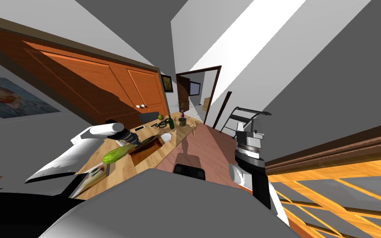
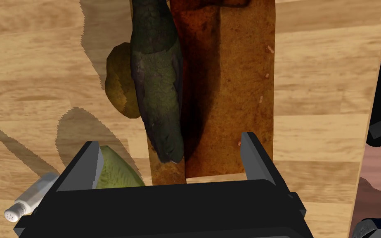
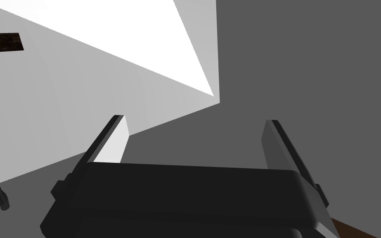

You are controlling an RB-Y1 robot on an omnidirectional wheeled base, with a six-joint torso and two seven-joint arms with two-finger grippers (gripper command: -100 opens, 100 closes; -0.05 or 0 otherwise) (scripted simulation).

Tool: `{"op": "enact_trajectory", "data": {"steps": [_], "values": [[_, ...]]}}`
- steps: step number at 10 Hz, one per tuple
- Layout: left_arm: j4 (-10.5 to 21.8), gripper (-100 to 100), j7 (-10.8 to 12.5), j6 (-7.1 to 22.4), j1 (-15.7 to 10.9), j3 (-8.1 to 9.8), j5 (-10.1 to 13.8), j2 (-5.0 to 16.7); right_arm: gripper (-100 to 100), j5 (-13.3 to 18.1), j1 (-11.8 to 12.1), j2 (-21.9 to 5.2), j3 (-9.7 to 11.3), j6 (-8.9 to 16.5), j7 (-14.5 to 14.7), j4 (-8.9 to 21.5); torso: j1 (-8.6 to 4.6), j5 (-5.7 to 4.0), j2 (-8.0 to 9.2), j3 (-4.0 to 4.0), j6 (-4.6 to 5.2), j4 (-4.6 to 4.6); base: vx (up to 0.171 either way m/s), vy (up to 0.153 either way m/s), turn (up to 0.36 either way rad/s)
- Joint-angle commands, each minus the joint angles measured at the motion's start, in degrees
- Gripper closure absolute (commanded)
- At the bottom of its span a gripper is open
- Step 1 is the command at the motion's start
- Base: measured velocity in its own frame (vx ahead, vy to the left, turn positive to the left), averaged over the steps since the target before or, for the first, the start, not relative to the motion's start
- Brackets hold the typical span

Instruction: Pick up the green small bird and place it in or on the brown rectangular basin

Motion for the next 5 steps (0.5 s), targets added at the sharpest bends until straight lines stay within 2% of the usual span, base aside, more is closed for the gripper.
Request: {"op": "enact_trajectory", "data": {"steps": [1,5], "values": [[0.0,0,0.0,0.0,0.0,0.0,0.0,0.0,0,0.0,0.0,0.0,0.0,0.0,0.0,0.0,0.0,0.0,0.0,0.0,0.0,0.0,0.0,0.0,0.0],[0.0,0,0.0,0.0,0.0,0.0,0.0,0.0,0,0.0,0.0,0.0,0.0,0.0,0.0,0.0,0.0,0.0,0.0,0.0,0.0,0.0,0.0,0.0,0.0]]}}
